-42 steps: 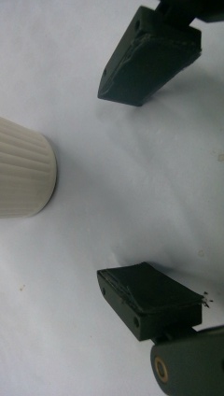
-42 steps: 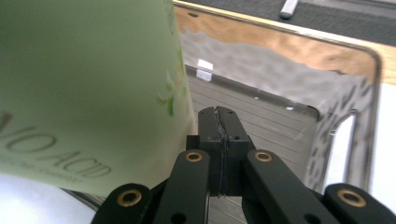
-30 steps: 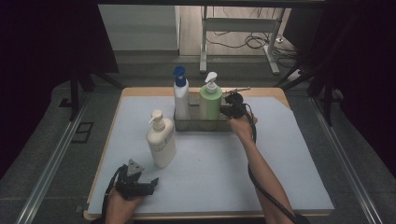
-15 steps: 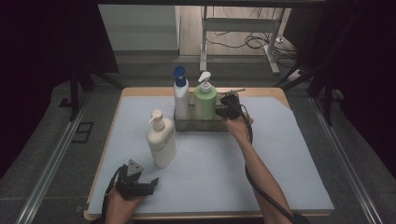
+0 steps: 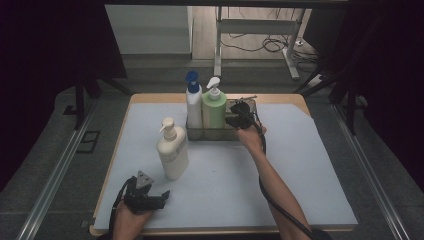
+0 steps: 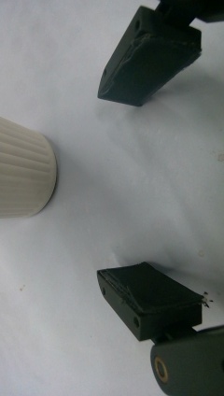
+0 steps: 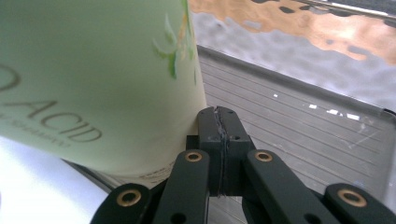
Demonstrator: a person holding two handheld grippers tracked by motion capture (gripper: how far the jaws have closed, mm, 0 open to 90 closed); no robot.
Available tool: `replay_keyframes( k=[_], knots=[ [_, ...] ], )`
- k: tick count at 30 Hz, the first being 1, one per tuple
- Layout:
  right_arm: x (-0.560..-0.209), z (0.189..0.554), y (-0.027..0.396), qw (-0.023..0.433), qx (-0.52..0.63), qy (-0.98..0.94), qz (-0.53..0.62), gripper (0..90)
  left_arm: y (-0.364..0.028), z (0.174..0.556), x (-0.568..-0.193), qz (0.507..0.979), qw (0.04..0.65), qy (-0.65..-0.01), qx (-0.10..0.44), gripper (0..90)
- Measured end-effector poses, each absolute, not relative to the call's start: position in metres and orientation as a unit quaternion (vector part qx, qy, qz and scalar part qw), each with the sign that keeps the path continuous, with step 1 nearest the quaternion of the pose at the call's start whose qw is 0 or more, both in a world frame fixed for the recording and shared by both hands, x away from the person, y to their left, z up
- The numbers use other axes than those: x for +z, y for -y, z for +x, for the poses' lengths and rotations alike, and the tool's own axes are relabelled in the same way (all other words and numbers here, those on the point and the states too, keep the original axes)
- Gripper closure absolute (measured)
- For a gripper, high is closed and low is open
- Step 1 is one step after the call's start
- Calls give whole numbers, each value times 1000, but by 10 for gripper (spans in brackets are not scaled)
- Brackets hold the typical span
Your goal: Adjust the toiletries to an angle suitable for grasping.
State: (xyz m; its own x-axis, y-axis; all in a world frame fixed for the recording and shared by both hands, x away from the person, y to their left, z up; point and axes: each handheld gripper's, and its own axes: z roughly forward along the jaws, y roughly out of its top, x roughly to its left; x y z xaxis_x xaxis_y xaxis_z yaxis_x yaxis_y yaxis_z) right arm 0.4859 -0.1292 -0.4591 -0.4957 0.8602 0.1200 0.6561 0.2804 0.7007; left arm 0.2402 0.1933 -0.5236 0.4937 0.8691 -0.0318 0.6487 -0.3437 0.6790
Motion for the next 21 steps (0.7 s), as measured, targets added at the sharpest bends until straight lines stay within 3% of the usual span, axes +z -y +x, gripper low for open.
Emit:
replay_keyframes(
  k=[17,21],
  knots=[
    [-459,482,126,156,353,-788,480,892,-193,240,-524,802,322,-473,171,123],
    [-458,481,128,171,346,-791,474,822,-193,240,-524,802,323,-473,171,123]
  ],
)
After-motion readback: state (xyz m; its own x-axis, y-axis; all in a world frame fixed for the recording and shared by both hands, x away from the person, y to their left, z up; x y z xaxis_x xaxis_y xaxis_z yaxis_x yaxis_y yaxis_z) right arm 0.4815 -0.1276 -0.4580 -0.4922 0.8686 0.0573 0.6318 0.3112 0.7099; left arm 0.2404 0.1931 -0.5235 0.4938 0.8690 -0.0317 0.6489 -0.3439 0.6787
